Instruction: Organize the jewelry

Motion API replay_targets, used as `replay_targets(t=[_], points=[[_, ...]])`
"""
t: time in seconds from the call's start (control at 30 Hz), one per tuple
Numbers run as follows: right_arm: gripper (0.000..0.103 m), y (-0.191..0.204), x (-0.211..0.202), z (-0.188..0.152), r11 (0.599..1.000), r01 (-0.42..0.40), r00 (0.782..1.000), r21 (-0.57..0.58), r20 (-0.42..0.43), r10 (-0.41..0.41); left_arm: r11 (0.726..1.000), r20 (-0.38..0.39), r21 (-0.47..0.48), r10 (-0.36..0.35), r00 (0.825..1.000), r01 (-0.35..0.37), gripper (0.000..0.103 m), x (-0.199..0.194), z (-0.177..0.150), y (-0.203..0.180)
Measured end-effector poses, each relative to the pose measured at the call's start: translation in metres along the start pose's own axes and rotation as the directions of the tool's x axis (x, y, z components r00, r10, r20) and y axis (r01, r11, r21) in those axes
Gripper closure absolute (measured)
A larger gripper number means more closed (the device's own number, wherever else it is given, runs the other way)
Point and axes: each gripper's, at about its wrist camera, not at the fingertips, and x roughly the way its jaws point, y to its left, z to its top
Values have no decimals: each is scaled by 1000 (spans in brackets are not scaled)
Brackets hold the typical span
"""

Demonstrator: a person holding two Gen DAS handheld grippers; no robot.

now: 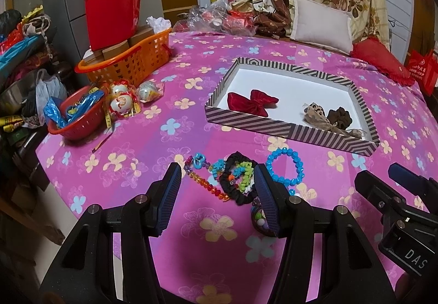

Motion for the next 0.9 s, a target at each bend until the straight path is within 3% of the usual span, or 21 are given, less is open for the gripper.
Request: replay_targets(t=[0.9], points=[[29,-6,15,-5,1000,1,999,10,-43,-1,1000,-52,-13,-7,999,6,48,19,-6,0]])
